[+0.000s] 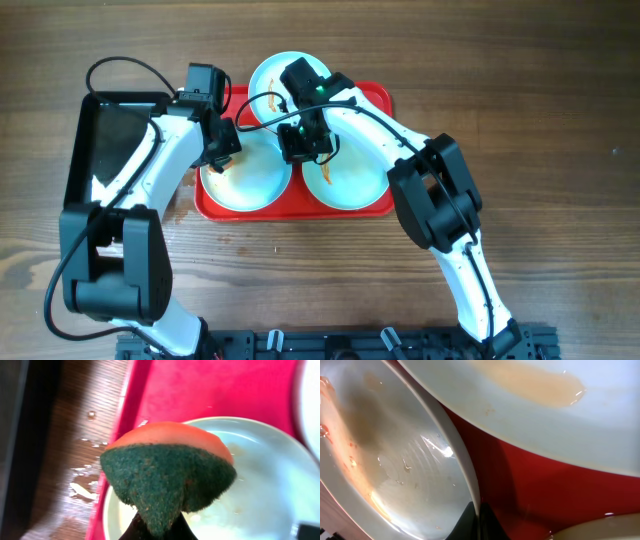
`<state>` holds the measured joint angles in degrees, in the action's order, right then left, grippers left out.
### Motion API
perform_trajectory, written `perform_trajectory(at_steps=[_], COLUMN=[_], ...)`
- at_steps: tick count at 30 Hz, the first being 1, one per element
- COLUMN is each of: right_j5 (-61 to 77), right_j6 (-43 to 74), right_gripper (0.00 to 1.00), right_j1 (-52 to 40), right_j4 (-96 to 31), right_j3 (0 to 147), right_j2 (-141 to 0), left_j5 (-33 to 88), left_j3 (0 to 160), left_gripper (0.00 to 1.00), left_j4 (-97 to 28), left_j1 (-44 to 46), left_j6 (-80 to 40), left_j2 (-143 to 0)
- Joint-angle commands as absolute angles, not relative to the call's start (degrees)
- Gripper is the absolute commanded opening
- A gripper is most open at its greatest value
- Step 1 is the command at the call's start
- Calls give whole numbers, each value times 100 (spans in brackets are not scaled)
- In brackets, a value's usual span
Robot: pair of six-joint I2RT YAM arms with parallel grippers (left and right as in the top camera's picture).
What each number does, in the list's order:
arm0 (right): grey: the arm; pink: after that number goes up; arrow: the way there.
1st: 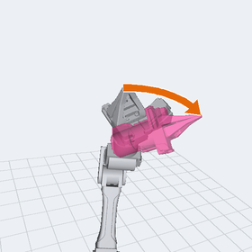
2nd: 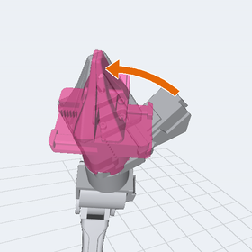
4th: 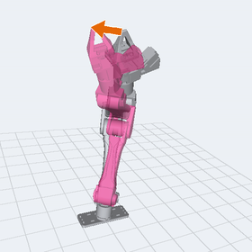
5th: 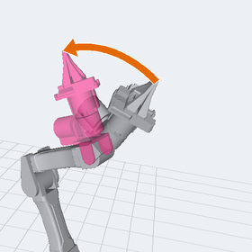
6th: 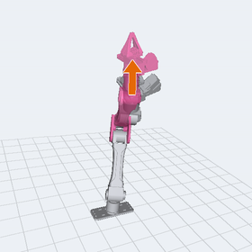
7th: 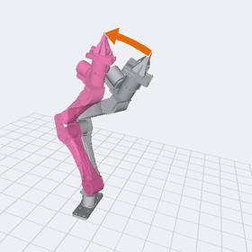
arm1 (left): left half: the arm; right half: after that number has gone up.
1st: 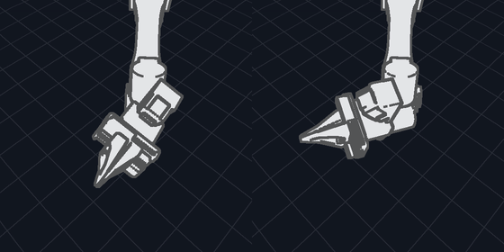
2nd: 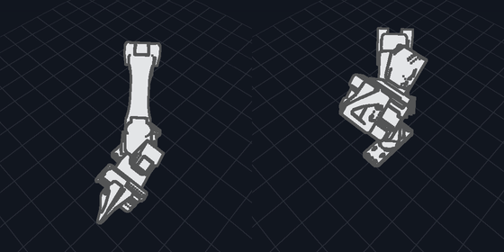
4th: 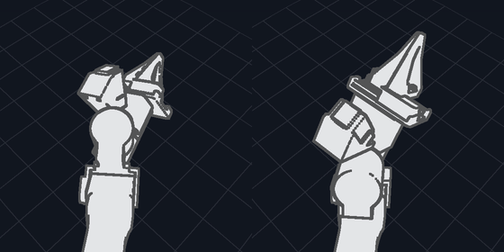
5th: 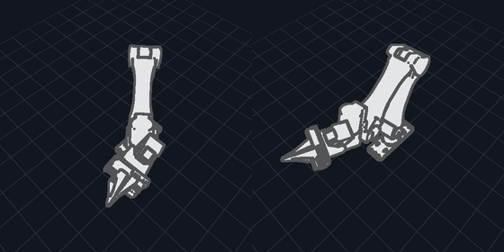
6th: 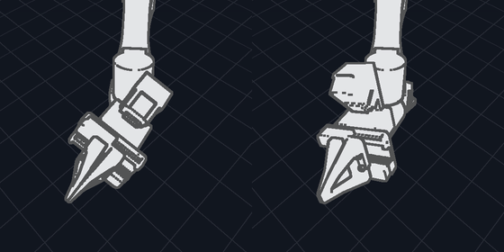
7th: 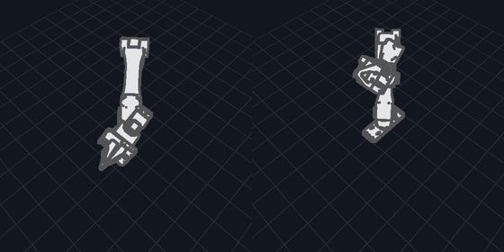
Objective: Clean dirty plates on tray and stack at the side
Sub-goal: 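Scrub the lower-left plate with the sponge while the right gripper holds it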
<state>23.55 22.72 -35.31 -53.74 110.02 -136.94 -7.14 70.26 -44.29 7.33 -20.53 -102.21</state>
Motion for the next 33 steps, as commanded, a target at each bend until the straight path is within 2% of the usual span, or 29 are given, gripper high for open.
perform_trajectory(at_steps=[1, 8, 11, 13, 15, 21, 24, 26, 28, 33], right_j5=[2233, 2231, 2228, 2231, 2228, 2228, 2231, 2231, 2233, 2233], right_j6=[2316, 2414, 2412, 2410, 2401, 2418, 2425, 2447, 2458, 2460], right_gripper=[4, 4, 4, 4, 4, 4, 4, 4, 5, 4], right_j1=[-3500, -3500, -3498, -3485, -3485, -3485, -3485, -3485, -3485, -3485], right_j4=[-5387, -5382, -5404, -5404, -5408, -5376, -5347, -5343, -5363, -5380], right_j3=[11013, 11013, 11013, 11013, 11013, 11013, 11013, 11013, 11013, 11013], right_j2=[-13845, -13845, -13845, -13845, -13845, -13845, -13845, -13845, -13845, -13845], left_j5=[716, 790, -416, -1732, -2263, -2134, -1216, -115, 366, 534], left_j3=[6536, 5983, 5983, 5983, 5983, 6042, 6042, 6027, 6027, 6027], left_gripper=[4, 4, 4, 4, 4, 4, 4, 4, 4, 4], left_j4=[-3800, -2995, -3336, -3638, -3721, -3813, -3717, -3378, -3238, -2727], left_j1=[698, 703, 690, 604, 491, 561, 666, 666, 666, 666], left_j6=[-2147, -2143, -2150, -2150, -2150, -2150, -2150, -2150, -2152, -2152], left_j2=[-10394, -10763, -10770, -10770, -10768, -10001, -9448, -9574, -9841, -10499])
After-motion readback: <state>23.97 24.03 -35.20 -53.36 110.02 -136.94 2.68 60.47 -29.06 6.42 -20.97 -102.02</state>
